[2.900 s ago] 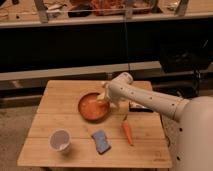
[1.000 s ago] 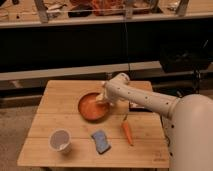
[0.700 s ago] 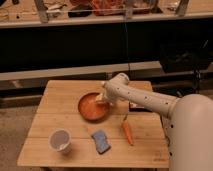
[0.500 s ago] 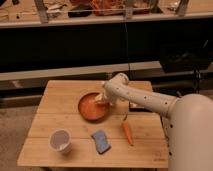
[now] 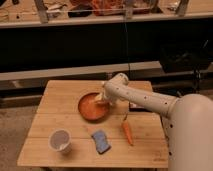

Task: Pick up the ceramic bowl

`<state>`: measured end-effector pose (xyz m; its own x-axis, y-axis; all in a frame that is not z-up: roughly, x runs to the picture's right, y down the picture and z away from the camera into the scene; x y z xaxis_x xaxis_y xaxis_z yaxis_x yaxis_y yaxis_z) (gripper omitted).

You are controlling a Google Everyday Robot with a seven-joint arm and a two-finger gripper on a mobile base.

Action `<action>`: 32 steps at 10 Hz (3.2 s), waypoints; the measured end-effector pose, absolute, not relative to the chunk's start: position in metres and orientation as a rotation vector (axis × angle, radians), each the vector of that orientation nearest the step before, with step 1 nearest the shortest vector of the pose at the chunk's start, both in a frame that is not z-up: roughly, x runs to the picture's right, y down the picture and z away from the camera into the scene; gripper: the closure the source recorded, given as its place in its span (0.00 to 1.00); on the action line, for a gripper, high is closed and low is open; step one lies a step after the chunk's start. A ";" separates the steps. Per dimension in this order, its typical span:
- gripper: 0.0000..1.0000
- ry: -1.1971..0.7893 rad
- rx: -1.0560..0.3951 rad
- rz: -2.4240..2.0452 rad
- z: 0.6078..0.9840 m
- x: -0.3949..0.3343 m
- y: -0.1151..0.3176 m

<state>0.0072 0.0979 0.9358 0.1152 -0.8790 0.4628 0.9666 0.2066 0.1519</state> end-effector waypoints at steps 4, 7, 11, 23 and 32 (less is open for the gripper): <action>0.20 -0.511 -0.198 -1.376 0.937 0.005 0.098; 0.20 -0.511 -0.192 -1.385 0.937 0.002 0.097; 0.20 -0.510 -0.184 -1.395 0.937 -0.001 0.096; 0.41 -0.507 -0.160 -1.424 0.938 -0.008 0.093; 0.99 -0.489 -0.116 -1.443 0.925 -0.011 0.076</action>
